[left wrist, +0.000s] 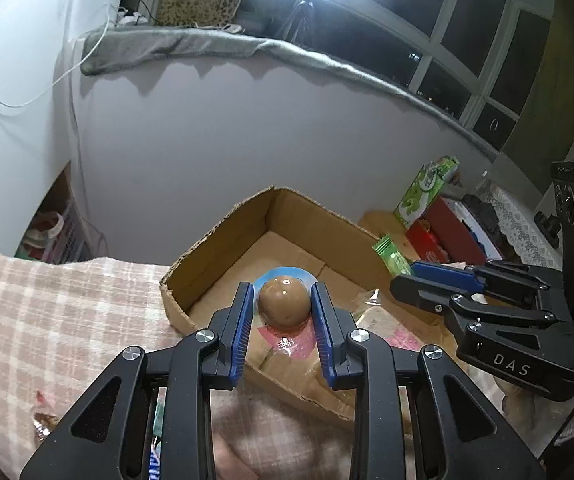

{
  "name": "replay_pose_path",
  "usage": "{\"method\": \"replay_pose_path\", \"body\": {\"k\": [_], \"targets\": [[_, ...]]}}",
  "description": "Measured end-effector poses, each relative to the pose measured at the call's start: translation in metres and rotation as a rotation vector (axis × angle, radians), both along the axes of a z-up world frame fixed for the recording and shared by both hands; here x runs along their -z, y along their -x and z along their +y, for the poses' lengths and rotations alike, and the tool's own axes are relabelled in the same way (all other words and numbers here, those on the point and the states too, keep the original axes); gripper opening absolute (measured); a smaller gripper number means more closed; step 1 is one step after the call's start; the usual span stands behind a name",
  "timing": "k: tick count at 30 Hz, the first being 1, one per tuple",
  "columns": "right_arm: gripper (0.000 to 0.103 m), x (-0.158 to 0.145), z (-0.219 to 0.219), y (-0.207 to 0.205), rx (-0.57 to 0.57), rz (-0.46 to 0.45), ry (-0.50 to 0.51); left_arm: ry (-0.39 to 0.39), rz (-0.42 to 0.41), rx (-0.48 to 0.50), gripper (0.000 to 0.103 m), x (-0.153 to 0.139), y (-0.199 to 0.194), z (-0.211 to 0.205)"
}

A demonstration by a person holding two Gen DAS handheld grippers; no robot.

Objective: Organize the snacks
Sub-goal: 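Drop the green candy and brown ball candy into the box, opening both grippers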

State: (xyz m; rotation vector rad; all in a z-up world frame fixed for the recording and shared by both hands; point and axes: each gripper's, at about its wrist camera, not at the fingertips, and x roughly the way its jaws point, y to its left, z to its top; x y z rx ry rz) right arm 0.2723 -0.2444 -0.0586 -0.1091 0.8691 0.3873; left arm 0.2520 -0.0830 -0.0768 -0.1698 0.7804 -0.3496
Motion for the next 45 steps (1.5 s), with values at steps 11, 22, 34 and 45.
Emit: {"method": "replay_pose_path", "body": {"k": [11,22,34,45], "targets": [[0.05,0.007,0.001,-0.008,0.023,-0.019,0.035,0.006,0.019,-0.015,0.031,0.001,-0.006,0.003],[0.05,-0.02,-0.005,0.021,0.026,-0.058,0.011,0.015,-0.055,-0.017,0.031,-0.034,0.028,0.018],[0.057,-0.044,0.009,0.083,-0.018,-0.145,0.028,0.029,-0.14,-0.058,0.031,-0.068,0.088,0.058],[0.058,-0.034,0.03,0.133,-0.115,-0.153,0.077,0.049,-0.128,-0.125,0.031,-0.051,0.14,0.109]]}}
